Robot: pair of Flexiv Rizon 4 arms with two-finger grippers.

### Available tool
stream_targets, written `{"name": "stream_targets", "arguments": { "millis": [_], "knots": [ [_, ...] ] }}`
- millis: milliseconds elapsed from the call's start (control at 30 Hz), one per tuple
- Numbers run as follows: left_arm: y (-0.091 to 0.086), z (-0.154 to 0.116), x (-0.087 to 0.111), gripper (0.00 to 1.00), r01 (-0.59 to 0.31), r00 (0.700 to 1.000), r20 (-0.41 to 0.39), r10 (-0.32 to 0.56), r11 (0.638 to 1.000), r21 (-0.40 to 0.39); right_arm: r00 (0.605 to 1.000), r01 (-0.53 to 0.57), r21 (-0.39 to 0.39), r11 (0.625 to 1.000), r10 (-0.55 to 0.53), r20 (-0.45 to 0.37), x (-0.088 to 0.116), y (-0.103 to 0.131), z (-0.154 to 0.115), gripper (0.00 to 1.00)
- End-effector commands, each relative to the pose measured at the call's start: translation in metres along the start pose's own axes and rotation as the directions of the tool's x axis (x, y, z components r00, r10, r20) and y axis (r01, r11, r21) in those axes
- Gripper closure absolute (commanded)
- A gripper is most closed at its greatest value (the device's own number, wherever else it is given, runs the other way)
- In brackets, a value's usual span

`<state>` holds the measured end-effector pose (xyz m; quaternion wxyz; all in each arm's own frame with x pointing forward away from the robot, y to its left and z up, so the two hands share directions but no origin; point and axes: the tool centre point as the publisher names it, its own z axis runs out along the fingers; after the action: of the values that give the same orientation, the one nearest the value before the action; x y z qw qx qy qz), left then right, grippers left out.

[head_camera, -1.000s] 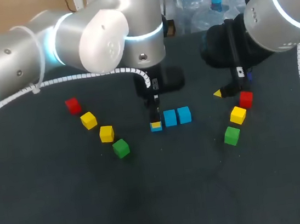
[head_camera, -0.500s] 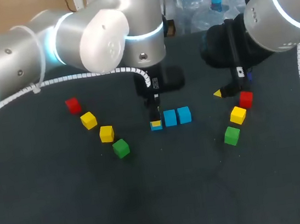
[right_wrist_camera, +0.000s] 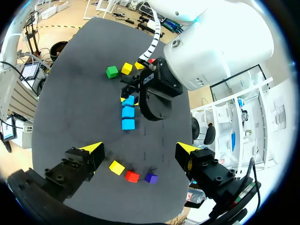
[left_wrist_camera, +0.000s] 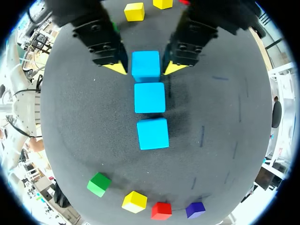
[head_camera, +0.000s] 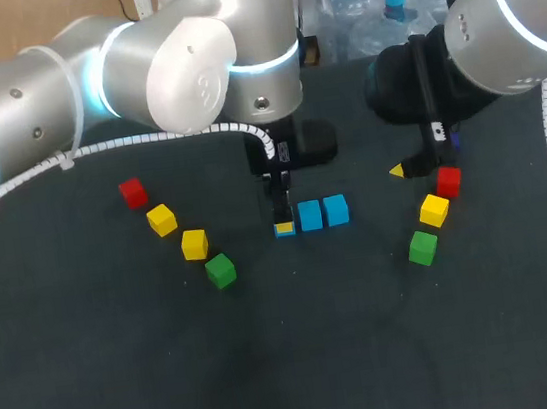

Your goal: Place the blue cubes, place green cubes on the blue cubes, place the yellow cubes on the green cubes, then place the red cubes on the yellow cubes, and place purple cube on the red cubes.

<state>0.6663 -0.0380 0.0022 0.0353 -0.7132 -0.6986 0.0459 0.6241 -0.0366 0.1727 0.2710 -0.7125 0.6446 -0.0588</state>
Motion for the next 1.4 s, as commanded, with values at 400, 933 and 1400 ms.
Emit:
{"name": "stream_targets", "arguments": {
  "millis": [400, 933, 1400],
  "knots": [
    [0.002, -0.027, 0.013, 0.0, 0.128, 0.982, 0.14, -0.128, 0.992, 0.015, 1.0, -0.002, 0.007, 1.0, 0.002, -0.001, 0.0, 0.002, 0.001, 0.0],
    [-0.002, -0.087, 0.077, 0.0, 0.389, 0.812, 0.447, -0.376, 0.919, 0.066, 1.0, -0.002, 0.007, 1.0, 0.002, -0.001, 0.0, 0.002, 0.001, 0.0],
    [-0.002, -0.119, 0.118, 0.0, 0.54, 0.548, 0.713, -0.438, 0.836, 0.099, 1.0, -0.002, 0.007, 1.0, 0.002, -0.001, 0.0, 0.002, 0.001, 0.0]
  ]
}}
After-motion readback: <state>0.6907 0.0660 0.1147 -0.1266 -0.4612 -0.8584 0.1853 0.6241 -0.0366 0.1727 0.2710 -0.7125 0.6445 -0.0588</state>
